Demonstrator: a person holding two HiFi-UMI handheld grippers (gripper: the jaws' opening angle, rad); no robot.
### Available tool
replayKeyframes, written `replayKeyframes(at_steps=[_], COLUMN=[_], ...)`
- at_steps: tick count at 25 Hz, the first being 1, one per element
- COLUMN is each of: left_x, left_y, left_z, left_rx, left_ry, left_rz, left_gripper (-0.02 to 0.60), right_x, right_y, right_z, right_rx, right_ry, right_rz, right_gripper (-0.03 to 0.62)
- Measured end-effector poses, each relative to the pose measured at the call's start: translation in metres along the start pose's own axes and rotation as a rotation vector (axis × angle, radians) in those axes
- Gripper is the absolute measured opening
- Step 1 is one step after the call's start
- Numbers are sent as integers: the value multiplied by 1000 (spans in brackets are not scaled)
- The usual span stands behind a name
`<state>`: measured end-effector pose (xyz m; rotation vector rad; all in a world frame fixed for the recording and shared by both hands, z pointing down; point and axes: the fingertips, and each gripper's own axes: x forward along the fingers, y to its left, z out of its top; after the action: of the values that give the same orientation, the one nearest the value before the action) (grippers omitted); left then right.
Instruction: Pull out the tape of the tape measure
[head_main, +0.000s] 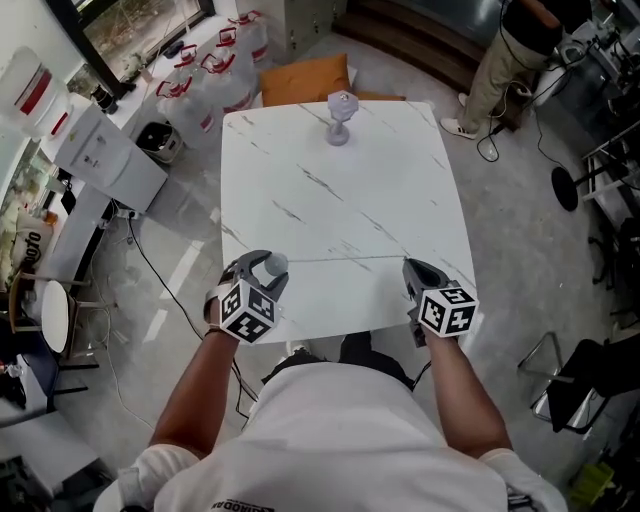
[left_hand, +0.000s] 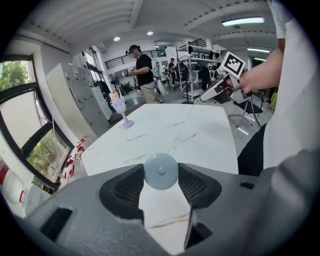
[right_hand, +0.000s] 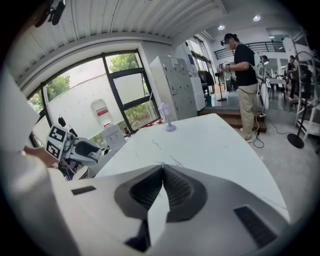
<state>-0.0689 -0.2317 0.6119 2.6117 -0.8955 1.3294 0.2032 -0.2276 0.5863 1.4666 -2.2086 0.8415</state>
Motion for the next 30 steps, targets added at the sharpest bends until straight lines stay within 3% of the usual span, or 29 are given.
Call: replayKeyframes(at_steps=[14, 30], left_x=[82, 93], left_y=[-26, -32], left_z=[-66, -77], left_rx=[-53, -83], left_ry=[214, 275], left_rz=[-155, -232], left_gripper=[222, 225], right_x=[76, 90], right_y=[-37, -45], right_z=[-77, -92], right_rx=[45, 27], right_ry=[244, 314], right_rz=[50, 81], right_gripper=[9, 23])
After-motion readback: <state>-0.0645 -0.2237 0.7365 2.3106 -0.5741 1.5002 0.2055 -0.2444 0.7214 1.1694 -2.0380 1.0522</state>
